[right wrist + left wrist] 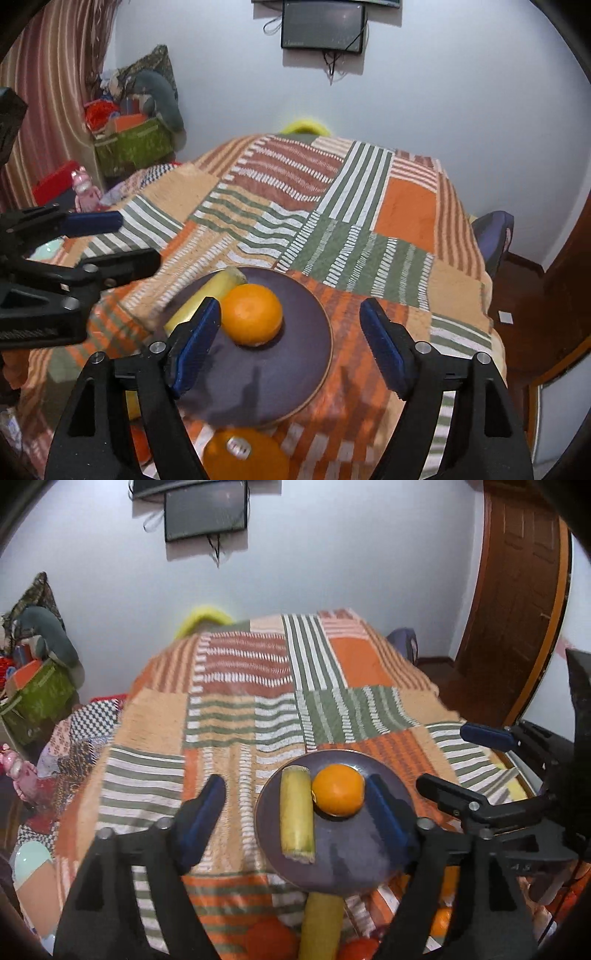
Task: Organize fruits
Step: 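Carry both onto the purple plate and open both tools, then grasp the second yellow cylinder with the left tool while the right grasps the other large orange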
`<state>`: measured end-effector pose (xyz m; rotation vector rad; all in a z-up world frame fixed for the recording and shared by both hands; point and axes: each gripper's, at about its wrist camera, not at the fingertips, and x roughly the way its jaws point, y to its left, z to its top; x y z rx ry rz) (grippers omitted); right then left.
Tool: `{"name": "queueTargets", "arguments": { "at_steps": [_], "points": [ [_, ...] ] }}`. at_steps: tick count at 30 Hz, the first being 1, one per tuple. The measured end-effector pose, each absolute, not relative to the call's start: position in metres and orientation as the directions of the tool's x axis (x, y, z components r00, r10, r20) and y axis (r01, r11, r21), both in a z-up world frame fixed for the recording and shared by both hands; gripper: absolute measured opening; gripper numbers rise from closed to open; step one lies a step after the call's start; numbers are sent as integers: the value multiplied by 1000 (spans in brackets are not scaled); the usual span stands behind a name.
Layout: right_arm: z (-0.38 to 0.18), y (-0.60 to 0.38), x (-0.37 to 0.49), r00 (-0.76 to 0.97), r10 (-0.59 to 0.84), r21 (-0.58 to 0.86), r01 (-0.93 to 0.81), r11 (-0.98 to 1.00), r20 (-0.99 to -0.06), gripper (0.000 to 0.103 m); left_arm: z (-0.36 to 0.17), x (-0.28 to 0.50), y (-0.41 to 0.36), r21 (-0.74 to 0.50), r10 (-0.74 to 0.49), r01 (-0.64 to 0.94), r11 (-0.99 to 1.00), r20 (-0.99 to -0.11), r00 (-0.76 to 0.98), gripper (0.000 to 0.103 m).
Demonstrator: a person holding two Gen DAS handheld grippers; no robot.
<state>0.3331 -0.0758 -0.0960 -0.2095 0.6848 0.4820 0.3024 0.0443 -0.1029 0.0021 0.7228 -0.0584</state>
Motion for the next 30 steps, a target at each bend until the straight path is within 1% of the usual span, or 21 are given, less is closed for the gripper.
{"name": "queueTargets", "arguments": {
  "at_steps": [3,5,8,11,14,15,17,20,23,26,27,29,30],
  "points": [
    [-90,-80,317,687,357,-29,-482,876,-633,78,-90,277,44,7,-39,56,998,-633,773,86],
    [-88,-83,307,690,359,-24,-479,878,-629,78,-85,261,45,2,-48,63,998,-623,780,93],
    [-87,-86,294,690,363,-13,-475,880,-626,79,-81,241,47,-5,-58,69,998,-616,786,96],
    [-89,-89,280,692,362,-6,-467,884,-624,79,-81,224,51,-40,-80,70,997,-625,776,97],
    [-93,-92,267,691,358,1,-459,888,-628,80,-87,212,57,-85,-104,65,994,-645,757,97],
    [-95,-93,264,689,360,8,-457,889,-630,80,-91,210,57,-82,-102,64,995,-652,752,97],
    [-100,-98,255,684,358,21,-448,894,-636,84,-97,205,56,-58,-77,51,997,-662,746,97],
    [-109,-102,245,679,346,27,-433,901,-647,85,-112,198,56,-34,-56,45,998,-685,727,97],
    [-120,-106,239,666,336,35,-423,906,-666,85,-128,197,56,-37,-63,53,998,-717,695,97],
    [-133,-110,238,647,331,46,-416,908,-687,85,-147,200,56,-64,-95,72,995,-753,651,97],
    [-138,-110,239,639,329,52,-412,910,-695,85,-153,202,56,-72,-105,78,994,-762,638,95],
    [-147,-112,241,621,330,68,-407,911,-711,85,-163,206,52,-80,-120,93,992,-782,611,84],
    [-151,-113,242,613,329,74,-403,912,-718,85,-169,210,50,-84,-129,103,991,-793,595,81]
  ]
}}
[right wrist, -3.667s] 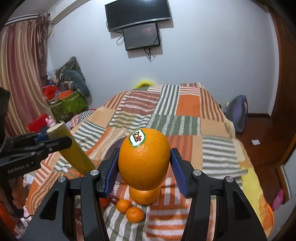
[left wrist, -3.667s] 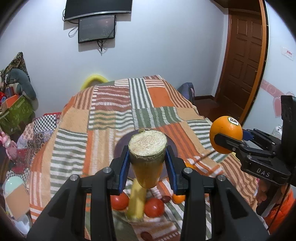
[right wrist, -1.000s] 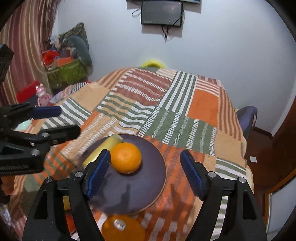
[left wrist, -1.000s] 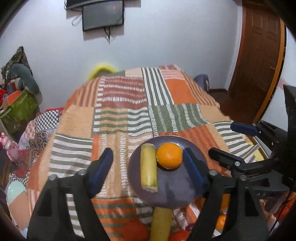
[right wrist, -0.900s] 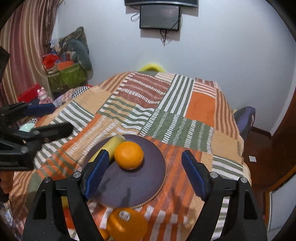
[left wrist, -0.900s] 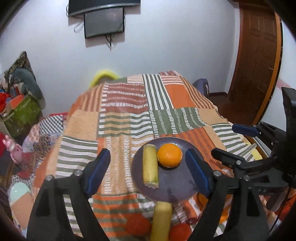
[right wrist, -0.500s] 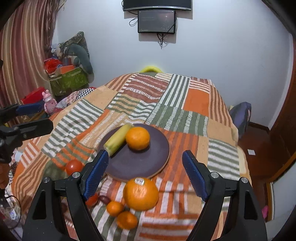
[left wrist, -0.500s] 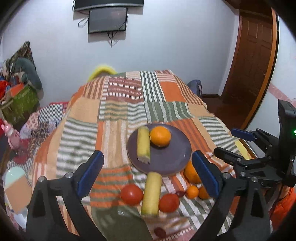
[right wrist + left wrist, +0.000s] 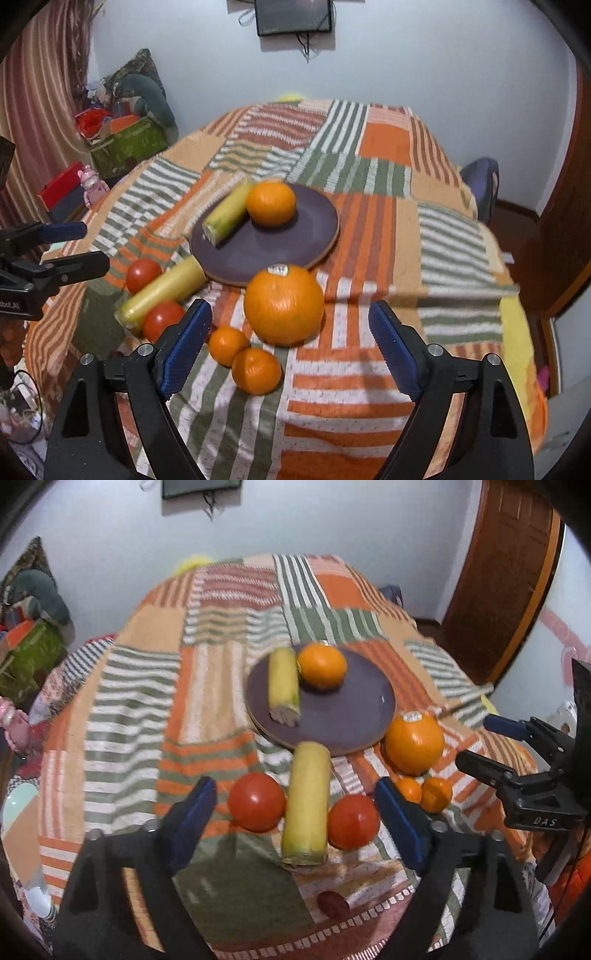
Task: Organize fruits
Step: 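Grasp the second yellow cylinder with the left tool while the right grasps the other large orange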
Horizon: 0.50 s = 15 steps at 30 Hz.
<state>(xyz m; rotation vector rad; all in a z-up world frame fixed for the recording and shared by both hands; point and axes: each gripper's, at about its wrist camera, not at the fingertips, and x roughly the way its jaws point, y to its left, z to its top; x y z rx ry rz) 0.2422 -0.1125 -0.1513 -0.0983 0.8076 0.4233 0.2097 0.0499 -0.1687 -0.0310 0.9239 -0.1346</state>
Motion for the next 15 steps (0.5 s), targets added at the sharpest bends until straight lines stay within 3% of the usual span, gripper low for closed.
{"name": "queueTargets", "arguments": {
  "at_steps": [5,15],
  "points": [
    [-167,-111,250,581,329,95,-396,913,-744,85,-189,227,39,-90,-151,137,986,-827,542,62],
    [-186,-102,266,539,352,126,-411,903,-766,85,-216,265,30,-93,-163,171,981,-873,460,47]
  ]
}}
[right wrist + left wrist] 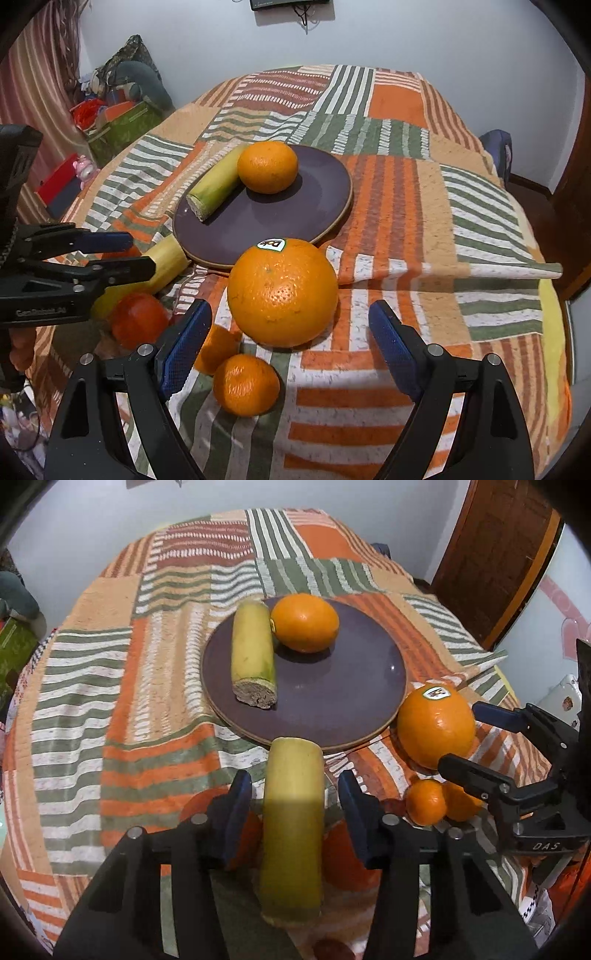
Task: Organize fruits
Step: 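Grasp the second yellow cylinder with the left tool while the right grasps the other large orange, then lift both onto the purple plate and open both tools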
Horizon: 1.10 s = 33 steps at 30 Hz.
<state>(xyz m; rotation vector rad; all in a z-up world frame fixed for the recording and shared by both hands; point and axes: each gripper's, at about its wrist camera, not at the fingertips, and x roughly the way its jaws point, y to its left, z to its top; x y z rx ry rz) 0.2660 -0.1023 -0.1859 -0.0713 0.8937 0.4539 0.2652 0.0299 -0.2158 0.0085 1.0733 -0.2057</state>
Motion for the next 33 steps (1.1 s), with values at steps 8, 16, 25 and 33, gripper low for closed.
{"name": "queueTargets", "arguments": {
  "at_steps": [8,16,25,33],
  "points": [
    [-198,-99,278,495,383,181,-407,895,-780,85,-229,276,26,-69,-154,201,977,-883,444,38],
    [-198,-100,281,478,419,224,-412,883,-772,78,-235,284,18,-19,-126,242,970,-892,434,38],
    [-197,-100,282,473,410,218,-408,886,-780,67,-230,290,19,-18,-120,238,971,-898,423,38],
    [-185,-111,276,504,404,215,-392,895,-763,67,-190,272,27,-19,-130,219,975,-854,504,37]
  ]
}}
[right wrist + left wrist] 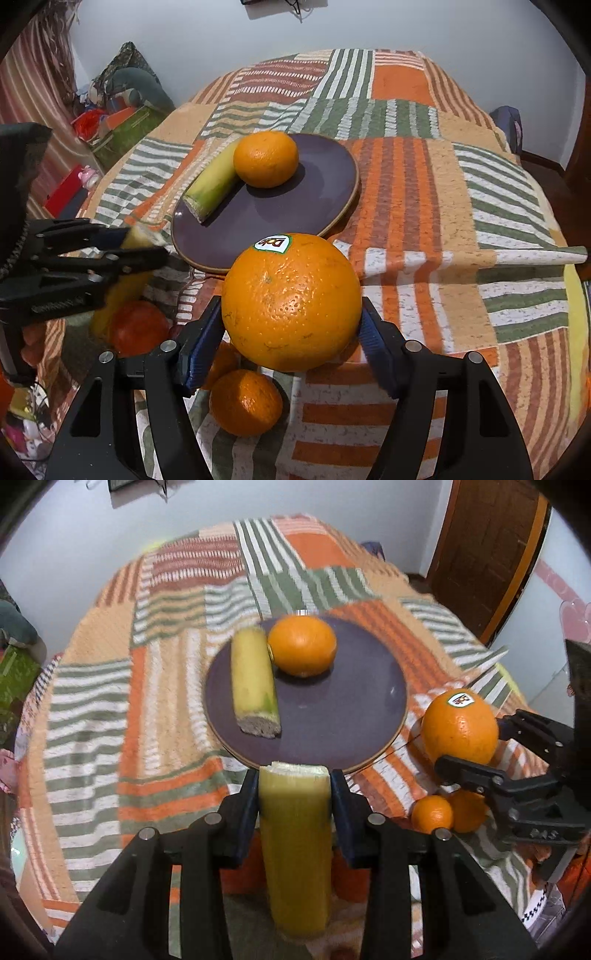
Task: Organize fruits
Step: 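Lift both onto the purple plate and open both tools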
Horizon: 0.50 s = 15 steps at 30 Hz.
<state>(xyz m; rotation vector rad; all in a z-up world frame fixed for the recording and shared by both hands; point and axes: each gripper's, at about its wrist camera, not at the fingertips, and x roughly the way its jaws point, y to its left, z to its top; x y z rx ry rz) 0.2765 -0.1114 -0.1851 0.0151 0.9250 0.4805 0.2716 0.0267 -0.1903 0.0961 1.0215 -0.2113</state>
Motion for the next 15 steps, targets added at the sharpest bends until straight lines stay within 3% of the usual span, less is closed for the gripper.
{"name": "queueTargets", "arguments": {
  "at_steps": [15],
  "points": [
    [-141,-122,272,610,402,188,-385,904,-683,66,-120,242,34,-58,-177,207,977,-764,621,37]
  ]
}}
